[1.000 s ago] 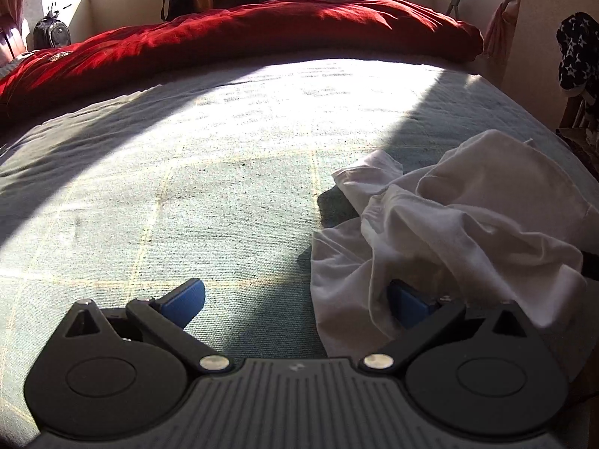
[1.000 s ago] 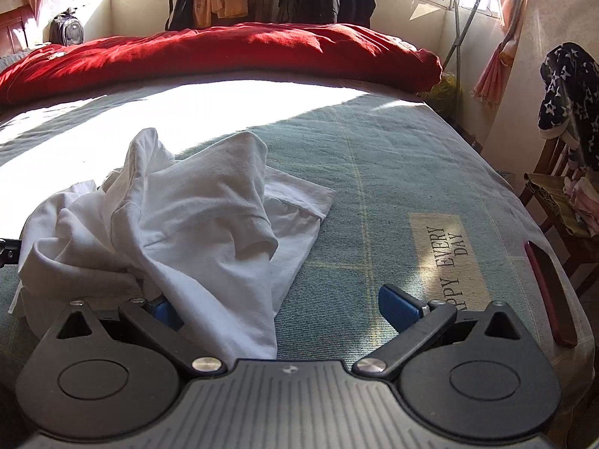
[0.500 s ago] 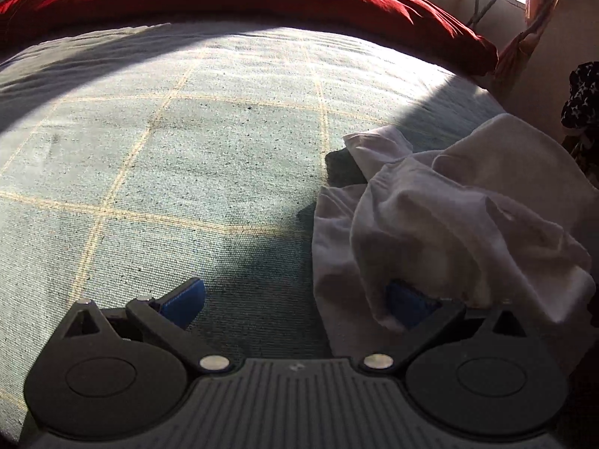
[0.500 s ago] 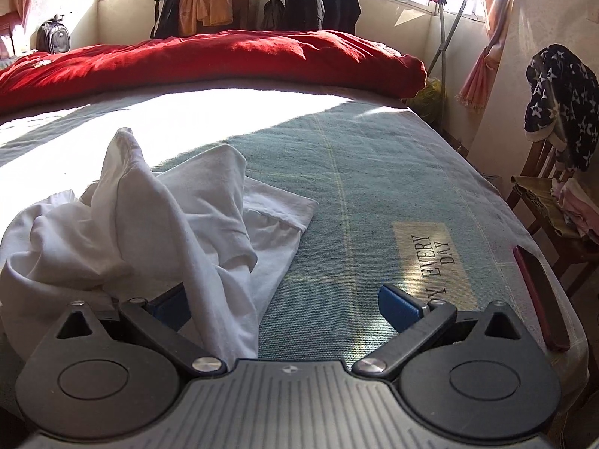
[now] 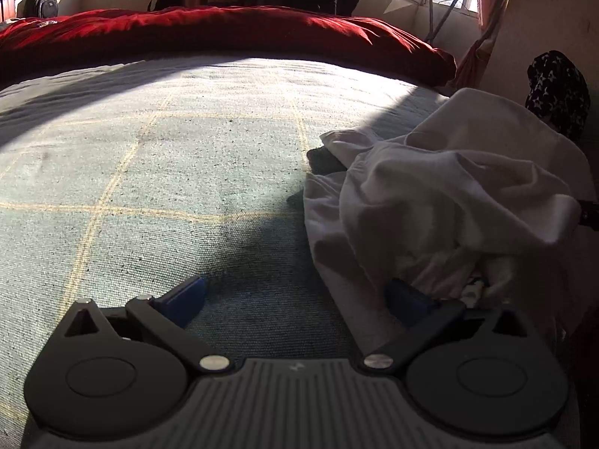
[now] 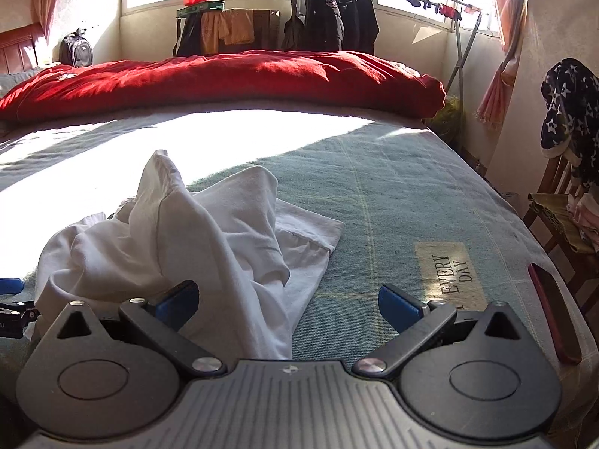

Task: Fold clothes
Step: 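Move the left gripper down to the edge of the white shirt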

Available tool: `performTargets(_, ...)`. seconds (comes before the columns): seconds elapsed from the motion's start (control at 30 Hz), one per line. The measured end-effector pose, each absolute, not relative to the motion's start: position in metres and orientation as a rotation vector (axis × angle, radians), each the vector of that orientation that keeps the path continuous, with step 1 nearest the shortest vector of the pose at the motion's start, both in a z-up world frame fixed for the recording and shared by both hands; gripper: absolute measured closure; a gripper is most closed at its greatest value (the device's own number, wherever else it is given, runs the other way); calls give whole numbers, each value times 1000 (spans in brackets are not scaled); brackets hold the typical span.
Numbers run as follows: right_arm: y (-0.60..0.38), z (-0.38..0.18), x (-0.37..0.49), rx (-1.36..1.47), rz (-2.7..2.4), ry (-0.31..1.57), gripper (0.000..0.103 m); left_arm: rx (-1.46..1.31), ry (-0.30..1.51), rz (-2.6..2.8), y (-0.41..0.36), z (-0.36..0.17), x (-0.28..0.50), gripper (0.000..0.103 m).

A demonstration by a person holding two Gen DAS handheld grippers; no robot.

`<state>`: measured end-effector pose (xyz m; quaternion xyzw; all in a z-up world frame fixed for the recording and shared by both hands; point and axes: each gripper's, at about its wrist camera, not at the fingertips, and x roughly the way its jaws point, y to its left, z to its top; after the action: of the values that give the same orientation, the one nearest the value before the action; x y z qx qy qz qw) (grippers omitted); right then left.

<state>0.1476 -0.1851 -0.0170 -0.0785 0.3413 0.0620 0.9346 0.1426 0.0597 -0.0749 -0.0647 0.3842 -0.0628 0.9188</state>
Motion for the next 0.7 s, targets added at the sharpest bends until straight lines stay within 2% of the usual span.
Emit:
performTargets(0.17, -174, -14, 157, -231, 155, 679, 0, -78, 883, -150, 59, -62, 151, 0)
performTargets(0.43, -174, -1, 189, -310, 99, 623, 0, -97, 791, -196, 59, -22, 154, 0)
performTargets(0.6, -175, -6, 203, -302, 183, 680, 0, -104, 777, -238, 49, -18, 164, 1)
performTargets(0.7, -176, -12, 209, -395, 126, 638, 0, -98, 784, -253, 41, -21, 170, 1)
